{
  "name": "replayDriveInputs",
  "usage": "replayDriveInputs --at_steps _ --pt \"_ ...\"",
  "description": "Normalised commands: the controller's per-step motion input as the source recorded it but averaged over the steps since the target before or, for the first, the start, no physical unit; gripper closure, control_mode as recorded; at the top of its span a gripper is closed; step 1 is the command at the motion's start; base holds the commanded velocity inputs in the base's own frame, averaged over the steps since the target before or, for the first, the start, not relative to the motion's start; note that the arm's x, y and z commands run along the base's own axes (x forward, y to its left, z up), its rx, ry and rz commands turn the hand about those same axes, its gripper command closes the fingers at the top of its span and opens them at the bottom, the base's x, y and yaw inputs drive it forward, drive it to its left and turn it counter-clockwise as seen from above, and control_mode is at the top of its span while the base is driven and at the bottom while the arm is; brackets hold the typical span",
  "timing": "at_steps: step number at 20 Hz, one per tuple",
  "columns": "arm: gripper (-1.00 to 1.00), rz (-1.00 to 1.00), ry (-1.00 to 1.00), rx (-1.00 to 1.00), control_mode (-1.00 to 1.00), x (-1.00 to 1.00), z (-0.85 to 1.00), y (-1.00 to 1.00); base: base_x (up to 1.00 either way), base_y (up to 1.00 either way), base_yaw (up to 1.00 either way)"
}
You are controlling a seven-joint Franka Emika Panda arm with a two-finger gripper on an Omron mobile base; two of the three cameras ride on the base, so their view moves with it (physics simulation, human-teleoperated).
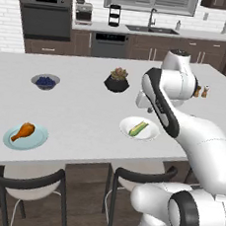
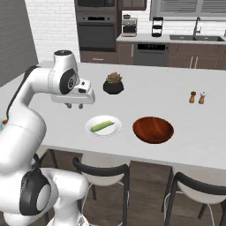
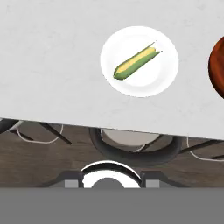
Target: Pick the chicken drumstick and corn from their plates and place them in the bowl. Then put the bowl in the fridge.
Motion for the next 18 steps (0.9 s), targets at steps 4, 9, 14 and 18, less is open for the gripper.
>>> replayDriveInputs --at_steps 4,9,14,18 --pt "-1.00 -0.15 0.08 -0.02 -1.00 0.40 -0.15 0.02 0.00 0.00 0.00" --pt "-1.00 -0.37 0.16 0.02 -1.00 0.98 -0.40 -0.19 0.00 0.00 0.00" --pt "-1.00 -0.32 0.17 0.01 -1.00 0.96 -0.40 -0.12 0.00 0.00 0.00" --pt "-1.00 -0.18 0.08 0.01 -1.00 0.78 -0.44 -0.07 0.00 0.00 0.00"
